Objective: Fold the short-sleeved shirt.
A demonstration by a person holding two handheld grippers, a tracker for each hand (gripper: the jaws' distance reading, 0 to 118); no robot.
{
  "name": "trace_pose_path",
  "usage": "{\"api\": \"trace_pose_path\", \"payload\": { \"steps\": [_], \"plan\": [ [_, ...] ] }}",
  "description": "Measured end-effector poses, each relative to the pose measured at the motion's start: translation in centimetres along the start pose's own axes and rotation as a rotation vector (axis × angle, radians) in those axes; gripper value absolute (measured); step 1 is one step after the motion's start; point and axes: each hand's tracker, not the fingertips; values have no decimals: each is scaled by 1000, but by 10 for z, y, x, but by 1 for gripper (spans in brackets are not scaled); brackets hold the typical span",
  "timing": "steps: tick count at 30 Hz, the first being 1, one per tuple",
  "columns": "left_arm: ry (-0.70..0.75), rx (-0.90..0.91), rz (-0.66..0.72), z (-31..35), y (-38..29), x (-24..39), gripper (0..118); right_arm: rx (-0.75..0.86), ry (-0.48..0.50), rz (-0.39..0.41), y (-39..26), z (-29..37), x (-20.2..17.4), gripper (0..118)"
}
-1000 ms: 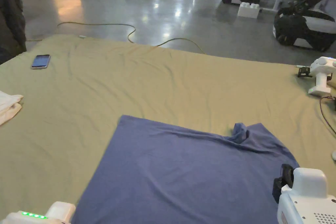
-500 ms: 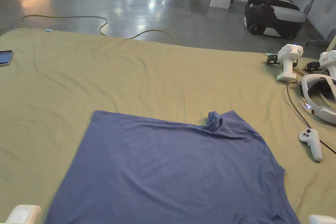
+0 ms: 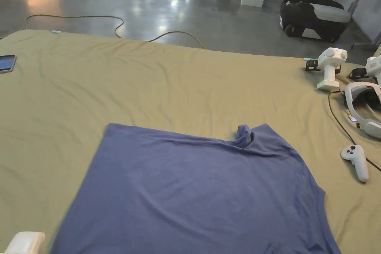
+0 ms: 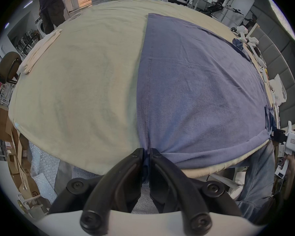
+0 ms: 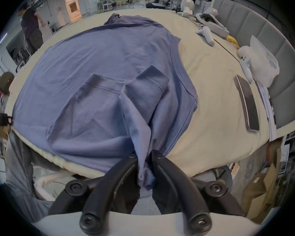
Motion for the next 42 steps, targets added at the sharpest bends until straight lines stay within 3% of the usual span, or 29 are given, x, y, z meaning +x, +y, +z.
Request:
{"api": "trace_pose_path", "payload": {
  "steps": [1,8,15,23,32,35,38,42],
  "plan": [
    [0,5,-1,1,0,0,9,4,-12,24,1,2,-2,9],
    [-58,130,76,24,15,-8,9,155,-15,-5,31,47,1,8],
    [-58,257,50,51,84,3,9,267,-9,-5,108,68,8,8],
    [-50,306,25,21,173,17,9,245,-25,-39,184,18,5,8],
    [-8,240,18,-30,208,33,9,182,-46,-75,205,-47,9,9],
    [3,216,20,-43,208,33,12,160,-59,-88,204,-60,9,18],
    [27,227,17,-50,208,30,38,182,-87,-93,204,-55,9,58],
    [-33,370,-1,-22,209,32,40,371,-93,-93,211,-20,3,62]
  ]
}}
